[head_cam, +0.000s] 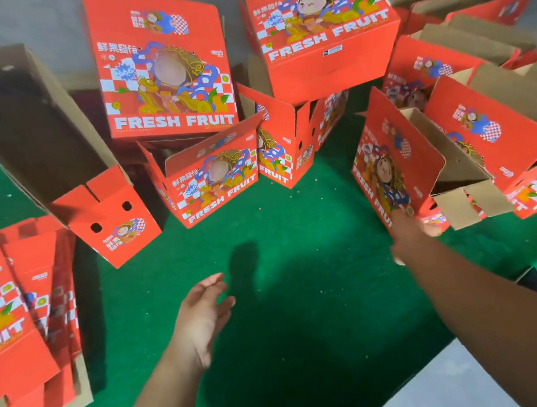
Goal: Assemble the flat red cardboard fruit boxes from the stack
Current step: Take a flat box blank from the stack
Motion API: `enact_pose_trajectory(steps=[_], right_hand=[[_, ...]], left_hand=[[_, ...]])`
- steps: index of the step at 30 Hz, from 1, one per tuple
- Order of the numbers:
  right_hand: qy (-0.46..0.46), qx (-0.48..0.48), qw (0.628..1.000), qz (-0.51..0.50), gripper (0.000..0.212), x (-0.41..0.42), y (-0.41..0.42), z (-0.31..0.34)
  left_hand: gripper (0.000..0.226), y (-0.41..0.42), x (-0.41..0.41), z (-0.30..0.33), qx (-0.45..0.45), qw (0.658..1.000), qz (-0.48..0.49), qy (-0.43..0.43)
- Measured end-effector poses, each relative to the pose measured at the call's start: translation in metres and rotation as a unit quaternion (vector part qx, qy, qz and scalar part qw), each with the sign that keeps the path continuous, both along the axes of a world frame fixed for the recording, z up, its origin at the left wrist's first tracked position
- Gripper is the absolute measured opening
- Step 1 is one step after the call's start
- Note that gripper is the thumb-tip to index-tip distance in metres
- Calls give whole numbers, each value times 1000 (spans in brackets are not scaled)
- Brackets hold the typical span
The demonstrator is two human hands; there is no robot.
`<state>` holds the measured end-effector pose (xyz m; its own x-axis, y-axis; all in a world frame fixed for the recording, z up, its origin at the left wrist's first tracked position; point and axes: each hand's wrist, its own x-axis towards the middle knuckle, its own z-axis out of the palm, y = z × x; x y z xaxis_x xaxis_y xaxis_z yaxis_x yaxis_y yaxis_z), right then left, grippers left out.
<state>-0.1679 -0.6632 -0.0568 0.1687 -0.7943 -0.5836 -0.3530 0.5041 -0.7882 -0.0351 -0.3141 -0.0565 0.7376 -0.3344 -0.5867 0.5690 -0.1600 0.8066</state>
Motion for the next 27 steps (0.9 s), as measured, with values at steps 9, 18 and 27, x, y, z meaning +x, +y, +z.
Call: enact_pose_trajectory(steps=[9,18,27], right_hand=[[-63,80,928,357,55,111,210,14],[-71,10,838,541,42,183,375,32],[-62,52,815,573,7,222,471,13]], left_hand=[[11,8,-4,6,-26,995,91,-32],[19,122,25,19,-16,951,286,-120],[67,216,50,19,89,940,319,-85]])
